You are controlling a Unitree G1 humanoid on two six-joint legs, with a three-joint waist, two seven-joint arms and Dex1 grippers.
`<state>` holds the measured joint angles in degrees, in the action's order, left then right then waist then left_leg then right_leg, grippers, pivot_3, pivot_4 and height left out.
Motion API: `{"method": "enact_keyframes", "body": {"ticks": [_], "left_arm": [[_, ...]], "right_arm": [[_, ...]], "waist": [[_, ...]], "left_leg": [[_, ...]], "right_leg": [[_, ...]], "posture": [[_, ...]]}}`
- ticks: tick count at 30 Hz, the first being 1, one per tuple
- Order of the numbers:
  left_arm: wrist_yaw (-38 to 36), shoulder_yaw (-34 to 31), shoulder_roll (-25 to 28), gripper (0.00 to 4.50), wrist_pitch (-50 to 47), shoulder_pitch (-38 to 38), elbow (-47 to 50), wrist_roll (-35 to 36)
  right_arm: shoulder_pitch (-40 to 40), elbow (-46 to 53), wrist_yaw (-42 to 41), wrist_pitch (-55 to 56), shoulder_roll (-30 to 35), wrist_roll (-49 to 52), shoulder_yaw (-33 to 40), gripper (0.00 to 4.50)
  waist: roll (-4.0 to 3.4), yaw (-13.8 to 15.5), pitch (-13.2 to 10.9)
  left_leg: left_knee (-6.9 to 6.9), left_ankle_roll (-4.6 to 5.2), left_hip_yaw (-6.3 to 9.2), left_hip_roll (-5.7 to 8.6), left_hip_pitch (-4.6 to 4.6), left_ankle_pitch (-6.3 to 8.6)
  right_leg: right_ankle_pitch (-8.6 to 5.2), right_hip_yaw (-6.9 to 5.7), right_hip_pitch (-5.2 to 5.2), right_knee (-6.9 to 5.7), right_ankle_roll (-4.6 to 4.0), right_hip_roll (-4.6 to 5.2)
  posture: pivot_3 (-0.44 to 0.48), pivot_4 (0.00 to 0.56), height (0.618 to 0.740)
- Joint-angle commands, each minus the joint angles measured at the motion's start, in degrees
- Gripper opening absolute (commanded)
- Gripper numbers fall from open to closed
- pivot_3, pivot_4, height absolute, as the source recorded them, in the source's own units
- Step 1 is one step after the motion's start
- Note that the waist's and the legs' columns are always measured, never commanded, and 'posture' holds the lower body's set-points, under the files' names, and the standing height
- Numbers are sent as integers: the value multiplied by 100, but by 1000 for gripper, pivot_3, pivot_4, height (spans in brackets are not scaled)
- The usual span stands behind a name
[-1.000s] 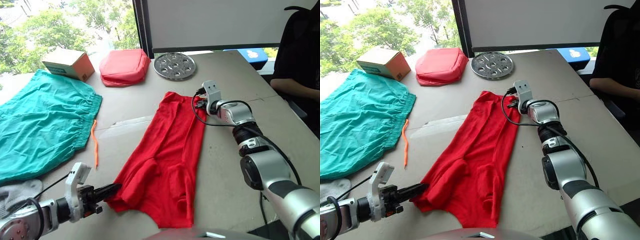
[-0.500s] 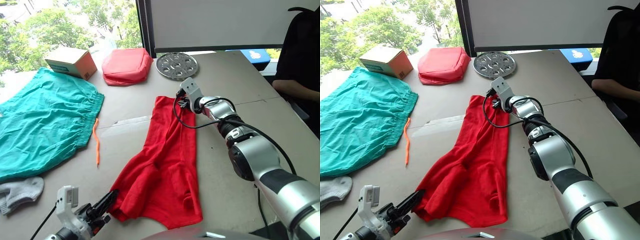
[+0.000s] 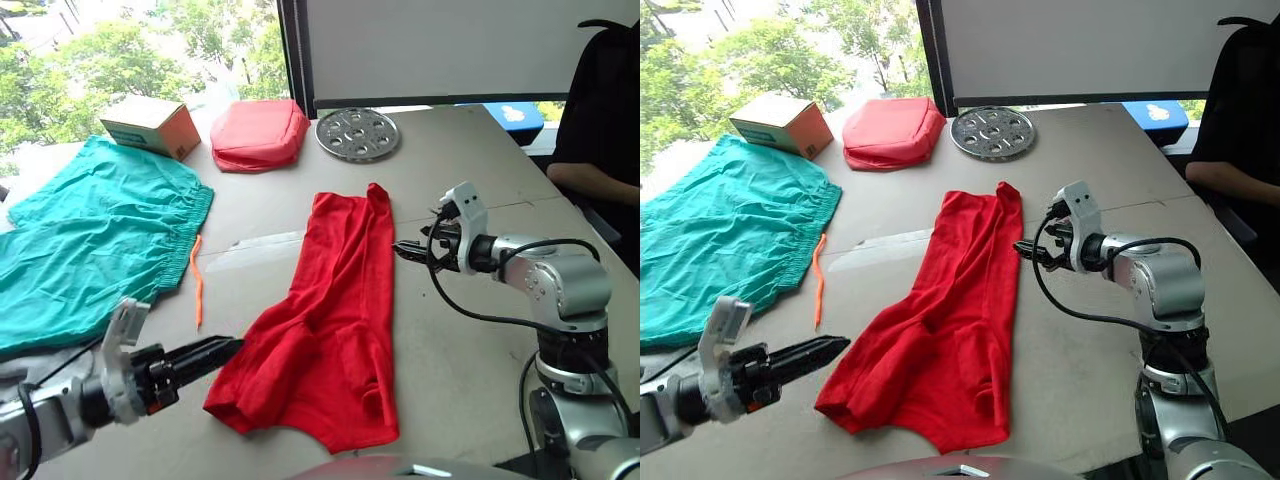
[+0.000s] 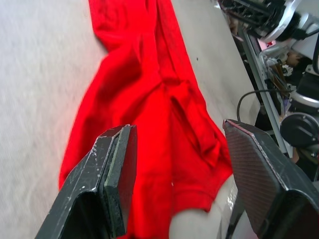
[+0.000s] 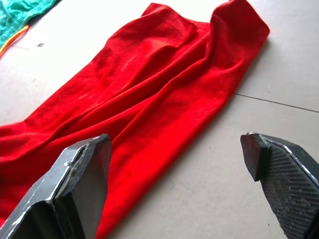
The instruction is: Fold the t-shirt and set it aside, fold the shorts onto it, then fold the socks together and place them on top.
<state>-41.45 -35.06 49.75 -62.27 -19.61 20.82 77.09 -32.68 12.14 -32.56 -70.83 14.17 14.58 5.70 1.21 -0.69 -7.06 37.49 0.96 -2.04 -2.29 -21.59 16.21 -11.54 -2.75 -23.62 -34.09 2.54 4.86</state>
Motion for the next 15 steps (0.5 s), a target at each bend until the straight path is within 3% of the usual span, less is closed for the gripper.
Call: {"method": "enact_keyframes", "body": {"ticks": [1, 6, 10, 15], "left_arm": [[559, 531, 32, 2977, -181, 1164, -593, 132], [1327, 1167, -288, 2977, -192, 2223, -539, -207], [2561, 1818, -1038, 2977, 117, 3286, -598, -979], [3399, 2438, -1693, 2977, 482, 4354, -1066, -2250]], "right_arm": [[-709, -1010, 524, 687, -87, -130, 201, 4381], [-1673, -3391, 547, 2176, -169, -487, -252, 4381], [-2475, -5394, 560, 3441, -374, -780, -437, 4381], [-2975, -6662, 575, 4295, -497, -912, -443, 4381]], "waist": [[5, -12, -3], [29, -54, 2], [35, -27, -5], [41, -15, -3]], "left_leg": [[0, 1, 5, 6, -6, -6], [-17, -12, -8, 16, -14, -17], [-29, -14, -8, 14, -17, -18], [-16, -15, 0, 17, -14, -19]], "right_leg": [[12, 4, -1, 0, -18, -3], [34, 39, 6, 10, -19, -32], [36, 36, 8, 25, -14, -36], [37, 40, 20, 16, -13, -38]], "posture": [[0, 150, 740], [0, 150, 740], [0, 150, 740], [0, 150, 740]]}}
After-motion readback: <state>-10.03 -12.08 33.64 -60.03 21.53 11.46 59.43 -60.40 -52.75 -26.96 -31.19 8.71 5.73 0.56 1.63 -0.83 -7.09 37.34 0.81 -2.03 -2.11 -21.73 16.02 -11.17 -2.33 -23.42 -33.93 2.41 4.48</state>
